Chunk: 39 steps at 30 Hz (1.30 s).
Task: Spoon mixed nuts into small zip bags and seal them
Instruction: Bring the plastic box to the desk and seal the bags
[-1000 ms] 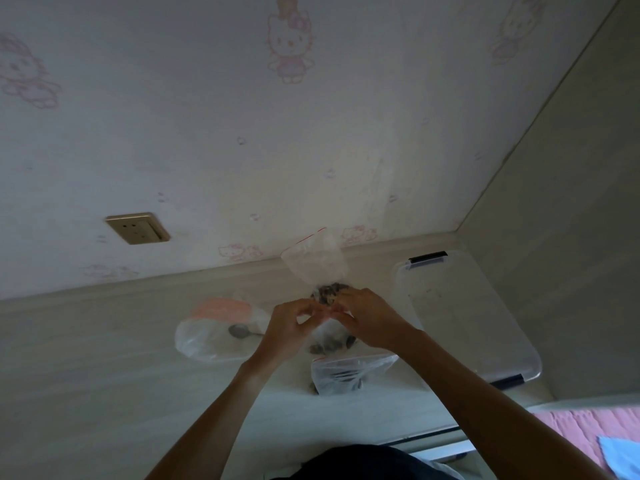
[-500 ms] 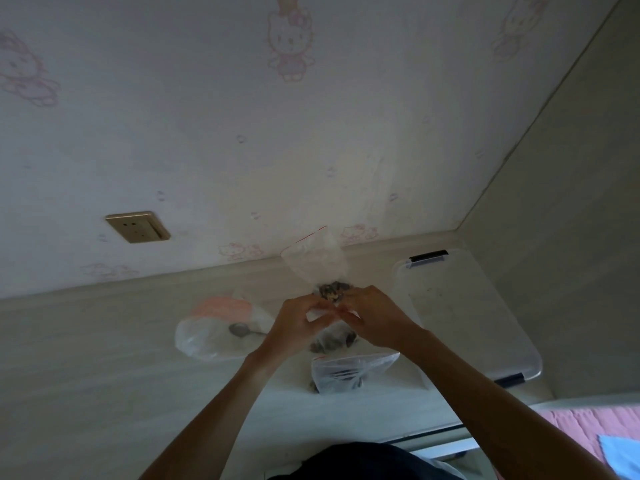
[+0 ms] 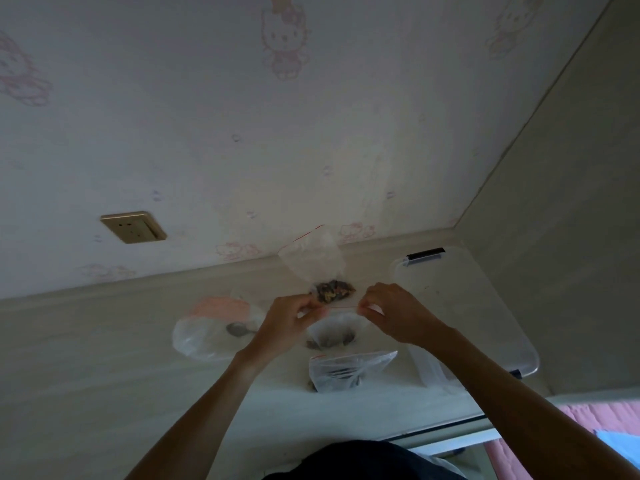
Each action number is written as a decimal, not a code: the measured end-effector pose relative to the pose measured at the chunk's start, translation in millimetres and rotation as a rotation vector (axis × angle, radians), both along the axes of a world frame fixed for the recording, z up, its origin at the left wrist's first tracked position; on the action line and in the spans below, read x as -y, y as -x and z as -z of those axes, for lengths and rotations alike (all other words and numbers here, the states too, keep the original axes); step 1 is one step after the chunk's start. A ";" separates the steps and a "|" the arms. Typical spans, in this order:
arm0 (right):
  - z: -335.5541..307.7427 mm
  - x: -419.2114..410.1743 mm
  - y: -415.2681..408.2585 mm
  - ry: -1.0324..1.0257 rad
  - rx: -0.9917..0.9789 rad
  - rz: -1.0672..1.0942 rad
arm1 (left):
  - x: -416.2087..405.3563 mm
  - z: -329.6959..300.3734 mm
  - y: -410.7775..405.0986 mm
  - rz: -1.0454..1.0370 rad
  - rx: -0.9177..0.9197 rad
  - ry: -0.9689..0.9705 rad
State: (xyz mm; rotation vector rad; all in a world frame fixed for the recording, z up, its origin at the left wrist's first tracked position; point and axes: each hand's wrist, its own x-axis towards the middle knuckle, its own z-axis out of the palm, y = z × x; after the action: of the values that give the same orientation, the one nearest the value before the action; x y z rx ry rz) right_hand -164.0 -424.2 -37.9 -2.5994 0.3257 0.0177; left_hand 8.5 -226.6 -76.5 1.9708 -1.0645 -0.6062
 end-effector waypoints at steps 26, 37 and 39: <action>-3.3 25.5 34.5 -0.379 -0.043 0.146 | -32.3 1.1 9.6 -0.023 -0.316 -0.016; 2.0 40.0 -47.4 -0.458 -0.010 0.307 | 1.3 9.8 -25.2 -0.277 -0.405 -0.053; 3.5 43.3 -72.3 -0.492 -0.025 0.387 | 17.1 15.1 -33.5 -0.407 -0.525 -0.077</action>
State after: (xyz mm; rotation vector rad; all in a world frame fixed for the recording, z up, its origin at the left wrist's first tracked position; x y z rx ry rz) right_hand -91.7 -467.5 -41.4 -2.0187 0.7289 -0.0051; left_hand 42.0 -243.7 -91.7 1.8665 -0.3137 -0.8762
